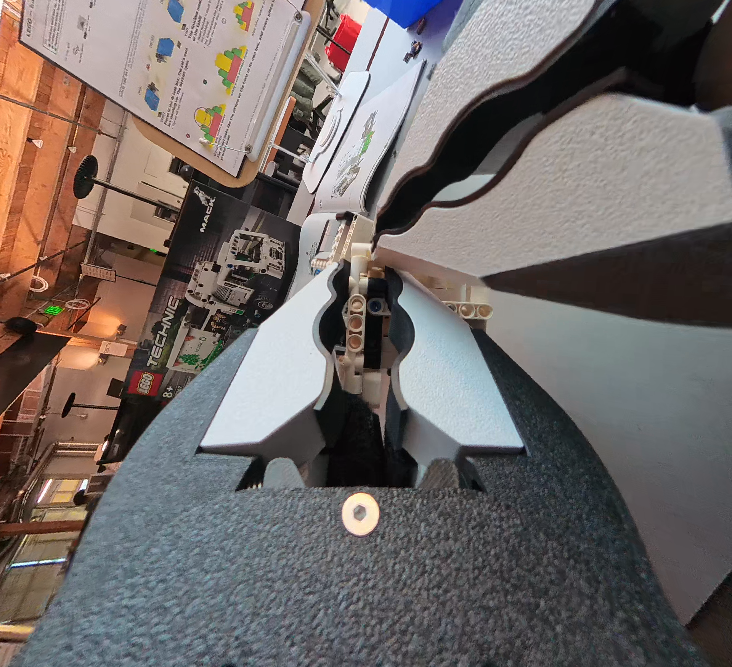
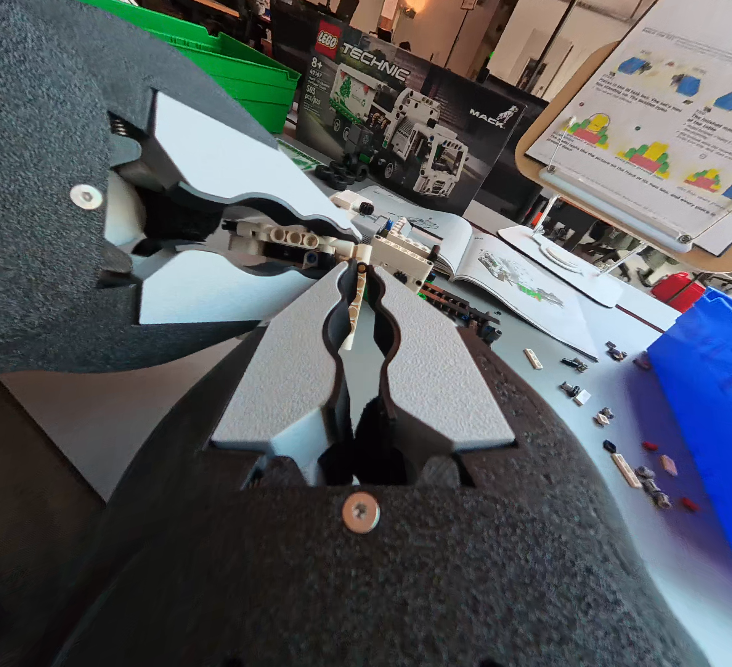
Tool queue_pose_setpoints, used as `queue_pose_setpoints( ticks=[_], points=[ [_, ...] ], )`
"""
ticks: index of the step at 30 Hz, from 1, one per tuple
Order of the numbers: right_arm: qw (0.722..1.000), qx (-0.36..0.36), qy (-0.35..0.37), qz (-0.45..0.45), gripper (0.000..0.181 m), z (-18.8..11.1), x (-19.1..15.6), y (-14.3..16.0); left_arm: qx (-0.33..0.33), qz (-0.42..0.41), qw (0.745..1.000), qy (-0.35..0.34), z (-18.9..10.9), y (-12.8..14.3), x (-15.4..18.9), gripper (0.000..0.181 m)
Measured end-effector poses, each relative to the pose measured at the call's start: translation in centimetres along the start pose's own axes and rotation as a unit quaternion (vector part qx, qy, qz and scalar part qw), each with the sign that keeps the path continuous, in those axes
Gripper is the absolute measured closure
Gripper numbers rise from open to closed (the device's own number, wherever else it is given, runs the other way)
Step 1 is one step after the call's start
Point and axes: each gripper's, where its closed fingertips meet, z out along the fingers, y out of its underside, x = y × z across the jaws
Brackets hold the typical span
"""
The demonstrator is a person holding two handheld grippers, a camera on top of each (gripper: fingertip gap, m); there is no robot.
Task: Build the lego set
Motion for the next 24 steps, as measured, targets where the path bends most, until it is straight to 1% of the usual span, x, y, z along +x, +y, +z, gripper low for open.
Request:
queue_pose_setpoints(
  ticks=[3,7,9,14,17,18,20,21,24],
  points=[
    [1.0,0.004,-0.018,0.02,0.178,0.1,-0.2,-0.2,0.008,-0.009,1.0,0.0,-0.1,0.0,-0.3,0.165],
    [0.99,0.011,-0.079,0.115,0.178,0.2,-0.4,-0.3,0.026,-0.016,1.0,-0.002,-0.2,0.1,-0.5,0.165],
    [0.989,0.006,-0.083,0.121,0.178,0.3,-0.4,-0.1,0.031,-0.014,0.999,0.003,-0.1,0.1,-0.4,0.165],
    [0.994,0.009,-0.055,0.091,0.178,0.1,0.1,-0.1,0.051,-0.022,0.998,0.016,0.0,-0.4,-0.2,0.166],
    [0.997,-0.014,-0.044,0.058,0.178,0.2,-0.1,0.4,0.051,-0.003,0.999,0.02,0.2,-0.1,0.1,0.166],
    [0.996,-0.021,-0.052,0.072,0.178,0.3,-0.2,0.6,0.05,0.002,0.999,0.019,0.3,0.0,0.2,0.166],
    [0.987,-0.022,-0.08,0.141,0.178,0.5,-0.4,0.7,0.05,0.01,0.999,0.017,0.3,0.3,0.2,0.166],
    [0.984,-0.025,-0.084,0.155,0.178,0.5,-0.4,0.7,0.049,0.013,0.999,0.015,0.4,0.3,0.2,0.166],
    [0.983,-0.047,-0.086,0.155,0.178,0.8,-0.5,0.9,0.044,0.043,0.998,0.0,0.5,0.6,0.1,0.166]
  ],
)
